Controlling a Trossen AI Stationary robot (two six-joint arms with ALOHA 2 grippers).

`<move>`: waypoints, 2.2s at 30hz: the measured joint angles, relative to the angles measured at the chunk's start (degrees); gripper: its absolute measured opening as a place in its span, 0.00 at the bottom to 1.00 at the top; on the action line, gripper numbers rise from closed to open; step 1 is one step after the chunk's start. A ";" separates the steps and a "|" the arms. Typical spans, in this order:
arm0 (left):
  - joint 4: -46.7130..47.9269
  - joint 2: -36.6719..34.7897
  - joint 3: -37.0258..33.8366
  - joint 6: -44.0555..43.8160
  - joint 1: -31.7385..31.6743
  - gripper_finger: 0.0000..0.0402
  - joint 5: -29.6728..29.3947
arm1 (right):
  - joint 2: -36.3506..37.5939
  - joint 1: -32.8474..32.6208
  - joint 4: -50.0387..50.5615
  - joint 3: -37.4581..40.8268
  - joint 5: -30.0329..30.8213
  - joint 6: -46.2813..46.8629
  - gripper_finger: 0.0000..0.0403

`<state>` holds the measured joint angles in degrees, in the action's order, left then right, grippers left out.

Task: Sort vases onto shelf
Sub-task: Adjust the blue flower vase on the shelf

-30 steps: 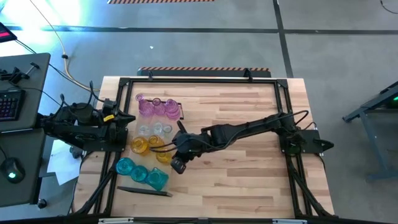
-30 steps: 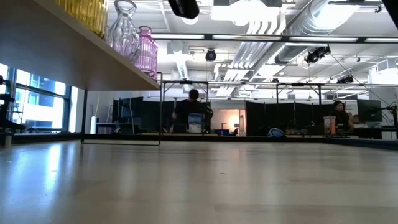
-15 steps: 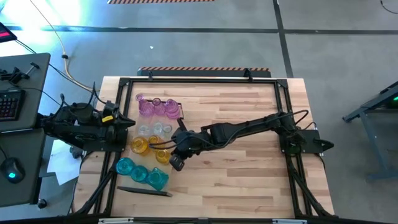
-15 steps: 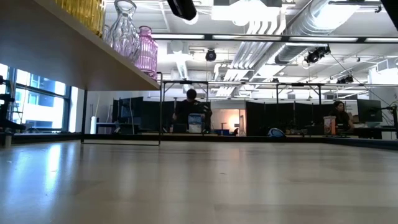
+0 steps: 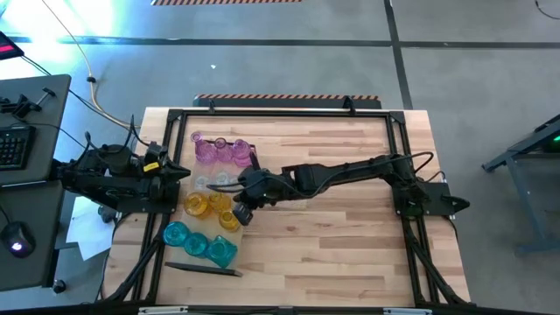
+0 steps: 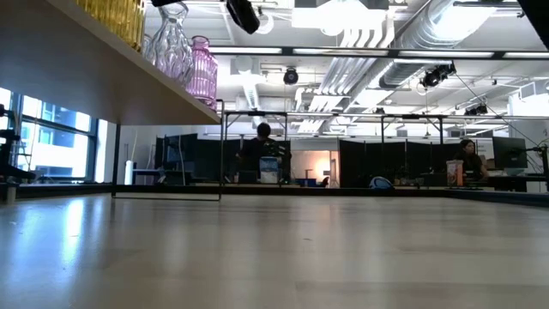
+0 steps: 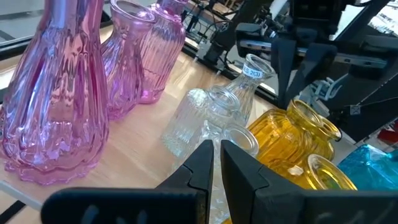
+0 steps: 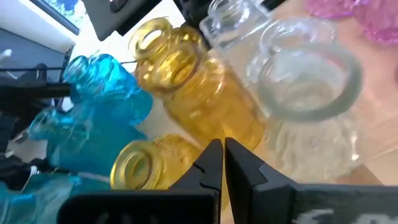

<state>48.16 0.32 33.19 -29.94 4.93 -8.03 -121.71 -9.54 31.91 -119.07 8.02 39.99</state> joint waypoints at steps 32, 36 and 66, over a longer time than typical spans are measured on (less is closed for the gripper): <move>7.72 25.87 19.23 16.77 0.01 0.05 27.02 | 0.10 -4.58 24.87 -9.23 1.18 13.23 0.00; 12.60 28.27 22.30 18.58 0.02 0.05 27.29 | 0.07 -7.60 19.52 -4.44 1.20 20.26 0.00; 13.62 39.46 22.53 26.07 0.05 0.05 28.97 | -0.02 -11.89 2.77 2.34 5.87 27.12 0.00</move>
<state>61.78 39.78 55.72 -3.87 4.98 20.93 -121.73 -21.43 34.68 -116.73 13.89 67.11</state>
